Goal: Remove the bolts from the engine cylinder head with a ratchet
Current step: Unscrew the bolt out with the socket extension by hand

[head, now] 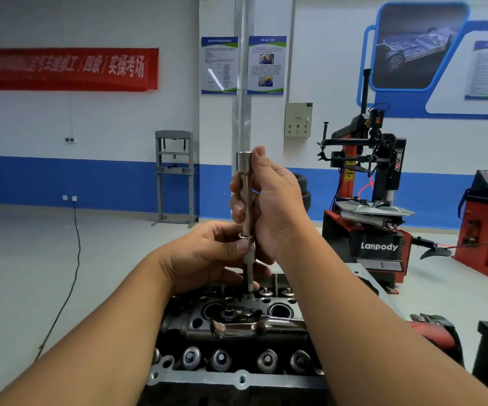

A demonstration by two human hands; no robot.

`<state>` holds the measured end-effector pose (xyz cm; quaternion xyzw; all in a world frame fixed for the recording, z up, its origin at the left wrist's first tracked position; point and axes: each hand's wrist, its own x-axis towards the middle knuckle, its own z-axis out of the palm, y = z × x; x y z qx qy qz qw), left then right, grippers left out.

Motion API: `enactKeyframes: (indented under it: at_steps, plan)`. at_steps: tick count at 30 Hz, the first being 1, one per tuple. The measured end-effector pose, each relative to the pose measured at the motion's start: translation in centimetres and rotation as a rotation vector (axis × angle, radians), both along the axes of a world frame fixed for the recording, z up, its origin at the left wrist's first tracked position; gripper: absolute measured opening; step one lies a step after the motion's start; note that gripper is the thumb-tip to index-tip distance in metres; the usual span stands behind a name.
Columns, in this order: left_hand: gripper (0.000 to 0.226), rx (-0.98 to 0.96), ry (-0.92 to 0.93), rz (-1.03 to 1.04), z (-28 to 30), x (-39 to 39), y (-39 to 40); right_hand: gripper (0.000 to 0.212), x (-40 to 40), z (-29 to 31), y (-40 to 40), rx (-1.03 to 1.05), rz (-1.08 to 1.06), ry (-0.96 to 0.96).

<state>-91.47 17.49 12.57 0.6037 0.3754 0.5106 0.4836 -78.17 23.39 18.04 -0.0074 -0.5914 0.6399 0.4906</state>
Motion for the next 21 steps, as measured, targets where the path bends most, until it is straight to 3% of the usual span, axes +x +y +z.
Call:
enactKeyframes:
  at_steps: [3,8,14,19,21]
  plan:
    - [0.041,-0.014,0.001,-0.044,-0.07,-0.14,-0.08,0.036,0.15,0.06,0.07,-0.029,0.042,0.019]
    - [0.04,0.019,0.069,0.142,0.05,0.13,0.28,0.042,0.42,-0.11,0.0,0.011,0.021,0.029]
    - [0.035,-0.019,-0.006,-0.057,-0.34,-0.31,-0.01,0.037,0.39,0.27,0.03,0.056,-0.001,-0.023]
    - [0.031,0.027,0.075,0.113,-0.33,-0.04,0.22,0.042,0.23,0.09,0.13,0.0,0.026,-0.036]
    - [0.034,0.023,0.085,0.144,-0.21,0.04,0.25,0.034,0.27,0.01,0.2,0.003,0.022,-0.018]
